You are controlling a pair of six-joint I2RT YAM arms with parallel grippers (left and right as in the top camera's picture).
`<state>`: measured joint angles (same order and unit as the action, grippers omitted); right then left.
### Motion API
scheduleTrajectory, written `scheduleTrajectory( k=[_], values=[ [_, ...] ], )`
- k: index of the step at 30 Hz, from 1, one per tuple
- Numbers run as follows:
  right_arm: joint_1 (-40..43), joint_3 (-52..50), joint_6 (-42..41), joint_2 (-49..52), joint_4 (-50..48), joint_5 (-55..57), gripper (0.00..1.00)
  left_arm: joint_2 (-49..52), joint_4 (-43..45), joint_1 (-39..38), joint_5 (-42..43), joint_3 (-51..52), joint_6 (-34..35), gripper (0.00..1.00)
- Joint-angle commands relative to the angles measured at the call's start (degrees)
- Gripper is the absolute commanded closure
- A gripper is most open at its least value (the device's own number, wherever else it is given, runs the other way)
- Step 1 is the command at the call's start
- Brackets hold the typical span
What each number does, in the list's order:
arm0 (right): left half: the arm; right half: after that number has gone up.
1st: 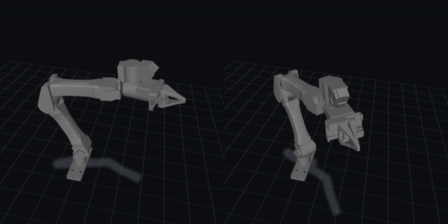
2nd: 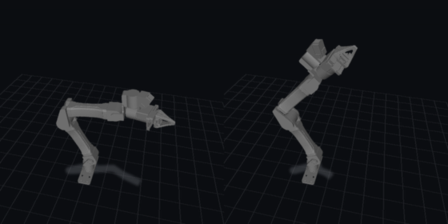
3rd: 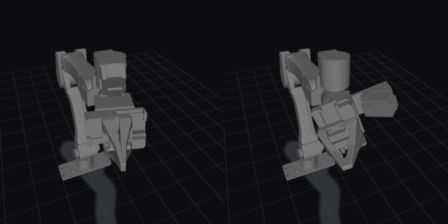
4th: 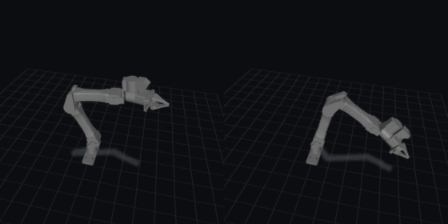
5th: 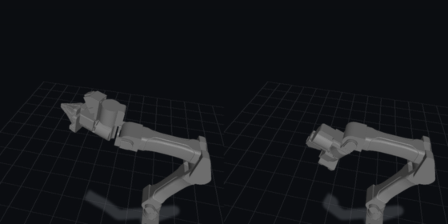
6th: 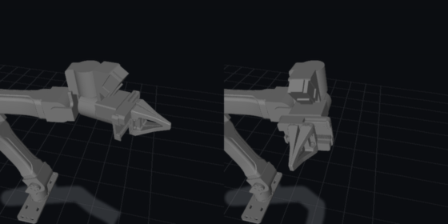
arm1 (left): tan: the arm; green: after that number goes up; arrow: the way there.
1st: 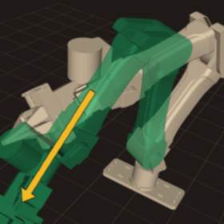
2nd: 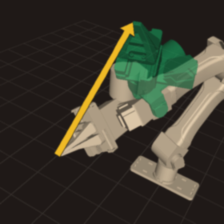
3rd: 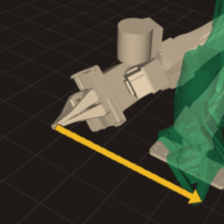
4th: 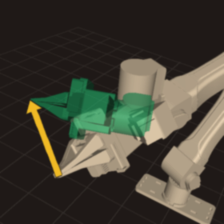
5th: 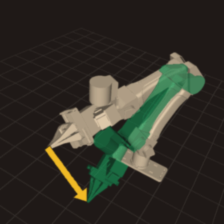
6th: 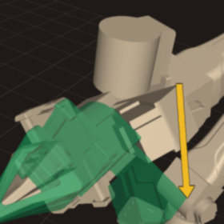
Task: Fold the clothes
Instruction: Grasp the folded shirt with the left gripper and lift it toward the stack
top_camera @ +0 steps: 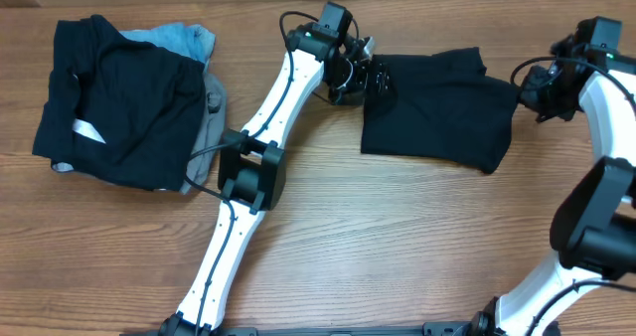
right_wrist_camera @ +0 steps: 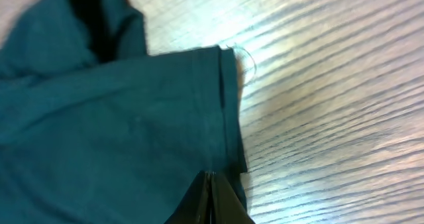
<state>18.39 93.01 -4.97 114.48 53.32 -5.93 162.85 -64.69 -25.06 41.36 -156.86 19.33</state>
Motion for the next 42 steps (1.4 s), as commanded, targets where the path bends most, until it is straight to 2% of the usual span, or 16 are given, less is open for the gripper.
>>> scheduleTrajectory(
  k=[1,4,14,23,27,31,40,41,42],
  values=[
    [0.39,1.18,-2.45,3.89,-0.68,2.36,0.96,1.77,-0.85,-2.40,-6.14,2.64,-2.78,0.00],
    [0.39,1.18,-4.48,6.03,-0.83,6.54,0.96,1.79,-0.66,-2.80,-8.24,2.69,-3.06,0.00],
    [0.37,1.14,-7.56,11.85,-2.95,5.84,0.96,1.86,0.48,-3.17,-10.27,2.97,-3.08,0.00],
    [-3.67,1.11,-7.32,16.72,-3.96,-8.41,0.96,1.86,4.13,-3.17,-9.94,7.61,-3.06,0.00],
    [-8.37,1.14,-6.60,16.81,-4.44,-8.28,0.96,1.88,5.03,-3.72,-10.01,8.00,-3.04,0.00],
    [-9.70,1.14,-6.60,16.81,-4.42,-7.04,0.96,1.88,6.19,-4.24,-9.97,9.70,-3.02,0.02],
    [-9.27,1.14,-6.54,16.81,-3.34,-6.99,0.96,1.88,8.02,-4.22,-9.73,10.47,-2.58,0.71],
    [-9.22,1.16,-5.40,16.81,-3.10,-7.02,0.96,1.88,8.26,-4.22,-8.90,10.47,-2.60,0.87],
    [-9.14,1.20,-4.39,16.81,-2.84,-6.95,0.96,1.88,8.50,-4.20,-8.35,10.47,-2.60,0.96]
  ],
)
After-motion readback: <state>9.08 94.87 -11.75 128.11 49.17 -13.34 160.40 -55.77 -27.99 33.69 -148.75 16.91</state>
